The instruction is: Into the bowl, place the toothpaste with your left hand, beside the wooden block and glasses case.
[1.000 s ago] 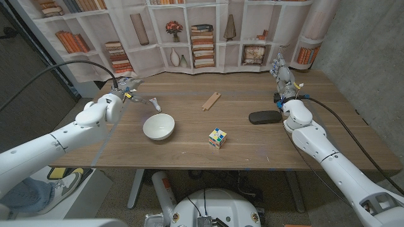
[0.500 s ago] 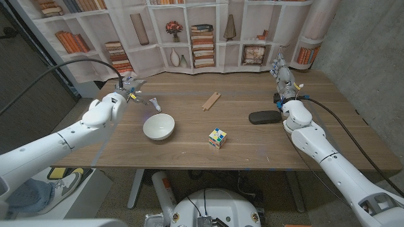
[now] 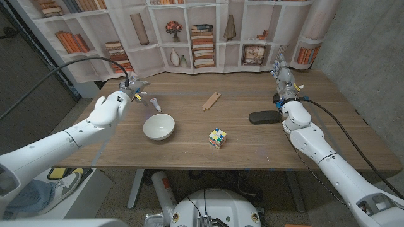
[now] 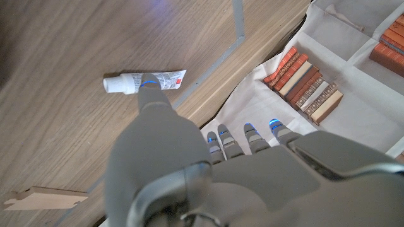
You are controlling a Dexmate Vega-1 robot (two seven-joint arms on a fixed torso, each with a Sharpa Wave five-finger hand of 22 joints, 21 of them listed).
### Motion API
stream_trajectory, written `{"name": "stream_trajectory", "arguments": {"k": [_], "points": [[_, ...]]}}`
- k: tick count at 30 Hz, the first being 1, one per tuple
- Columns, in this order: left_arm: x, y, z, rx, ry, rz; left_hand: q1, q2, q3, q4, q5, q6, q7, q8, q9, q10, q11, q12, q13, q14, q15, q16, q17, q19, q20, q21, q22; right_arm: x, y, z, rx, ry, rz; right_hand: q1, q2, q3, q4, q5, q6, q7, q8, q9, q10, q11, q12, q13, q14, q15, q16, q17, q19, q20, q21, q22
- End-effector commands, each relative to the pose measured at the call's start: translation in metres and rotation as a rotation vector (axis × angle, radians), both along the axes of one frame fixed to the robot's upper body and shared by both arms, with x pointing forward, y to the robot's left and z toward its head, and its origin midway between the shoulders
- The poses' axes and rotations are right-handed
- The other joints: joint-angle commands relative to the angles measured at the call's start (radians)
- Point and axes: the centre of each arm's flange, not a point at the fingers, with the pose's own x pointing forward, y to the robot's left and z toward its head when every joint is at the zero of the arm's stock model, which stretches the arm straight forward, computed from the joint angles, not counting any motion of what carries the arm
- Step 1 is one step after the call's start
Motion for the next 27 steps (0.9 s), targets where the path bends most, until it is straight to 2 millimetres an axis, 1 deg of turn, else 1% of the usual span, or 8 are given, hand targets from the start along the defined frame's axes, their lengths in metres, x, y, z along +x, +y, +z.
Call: {"name": "stream_trajectory", "arguments": {"k": [1,5,9,10,16,21,22,27], "points": [[0.006,-0.007,-0.001,0.059,0.024,0.023,0.018,0.001,-0.011,0.002,-0.002,0.040,-0.017,0.016,0.002,0.030,-0.002,0.007,0.000,0.014,-0.052,0.003,0.001,0.003,0.001,0.002,0.003,0.002,0.000,-0.001,0.018,-0.002,0.000,-0.003,-0.001,0.000,0.002,0.001,0.009,-0.004,0.002,0.001,0.010,0.000,0.009,0.005,0.005,-0.002,0.001,0.002,0.014,0.000,-0.002,0.003],[0.008,-0.010,-0.002,0.057,0.027,0.013,0.026,0.003,-0.015,0.004,-0.004,0.065,-0.021,0.021,0.002,0.057,-0.003,0.011,0.000,0.030,-0.058,0.005,0.000,0.012,0.000,0.004,0.003,0.003,0.000,-0.002,0.021,-0.005,0.004,-0.004,0.000,-0.001,0.003,0.001,0.010,-0.005,0.003,0.001,0.011,0.001,0.010,0.005,0.006,-0.001,0.001,0.002,0.015,0.000,-0.004,0.003],[0.011,-0.015,-0.005,0.071,0.034,0.002,0.032,0.003,-0.016,0.004,-0.004,0.072,-0.021,0.021,0.002,0.065,-0.004,0.010,0.000,0.036,-0.063,0.005,0.000,0.016,-0.002,0.005,0.003,0.002,-0.001,-0.001,0.026,-0.014,0.005,-0.005,0.001,-0.001,0.003,0.001,0.010,-0.005,0.003,0.001,0.012,0.001,0.009,0.005,0.006,-0.002,0.001,0.002,0.016,0.000,-0.005,0.003],[0.012,-0.016,-0.005,0.072,0.036,-0.004,0.034,0.003,-0.017,0.005,-0.005,0.073,-0.022,0.020,0.002,0.066,-0.005,0.009,0.000,0.036,-0.060,0.005,0.000,0.017,0.001,0.005,0.003,0.001,-0.001,-0.001,0.027,-0.015,0.004,-0.005,0.001,-0.001,0.003,0.001,0.010,-0.006,0.002,0.001,0.012,0.001,0.009,0.005,0.006,-0.002,0.001,0.002,0.016,0.000,-0.005,0.003],[0.021,-0.023,-0.013,0.097,0.057,-0.025,0.039,0.004,-0.019,0.005,-0.006,0.071,-0.022,0.015,0.001,0.064,-0.005,0.005,0.000,0.039,-0.054,0.004,0.001,0.018,0.000,0.004,0.003,-0.001,-0.002,-0.002,0.032,-0.018,-0.001,-0.006,0.002,-0.001,0.004,0.001,0.011,-0.005,0.003,0.001,0.013,0.001,0.009,0.005,0.007,-0.001,0.001,0.002,0.017,0.000,-0.007,0.003],[0.025,-0.028,-0.012,0.114,0.070,-0.032,0.045,0.005,-0.021,0.006,-0.006,0.066,-0.022,0.010,0.001,0.059,-0.005,-0.001,-0.001,0.041,-0.053,0.002,0.001,0.018,0.001,0.004,0.003,-0.002,-0.003,-0.003,0.034,-0.013,-0.005,-0.007,0.003,-0.002,0.004,0.002,0.011,-0.005,0.002,0.001,0.013,0.002,0.009,0.005,0.008,-0.002,0.001,0.002,0.018,0.000,-0.009,0.003],[0.026,-0.029,-0.012,0.125,0.065,-0.032,0.049,0.008,-0.021,0.007,-0.007,0.056,-0.022,0.003,0.001,0.050,-0.005,-0.006,-0.001,0.035,-0.049,-0.001,0.002,0.013,0.003,0.001,0.003,-0.002,-0.004,-0.004,0.038,-0.013,-0.006,-0.007,0.003,-0.002,0.004,0.002,0.011,-0.006,0.002,0.001,0.013,0.002,0.009,0.005,0.008,-0.001,0.001,0.002,0.018,0.000,-0.010,0.003],[0.028,-0.031,-0.011,0.146,0.076,-0.038,0.056,0.011,-0.021,0.007,-0.006,0.054,-0.022,0.001,0.001,0.046,-0.006,-0.009,-0.001,0.033,-0.045,-0.002,0.002,0.012,0.005,0.001,0.004,-0.002,-0.005,-0.005,0.052,-0.013,-0.009,-0.007,0.003,-0.002,0.004,0.002,0.011,-0.006,0.002,0.001,0.013,0.002,0.008,0.005,0.006,-0.001,0.000,0.001,0.018,0.000,-0.012,0.003]]}}
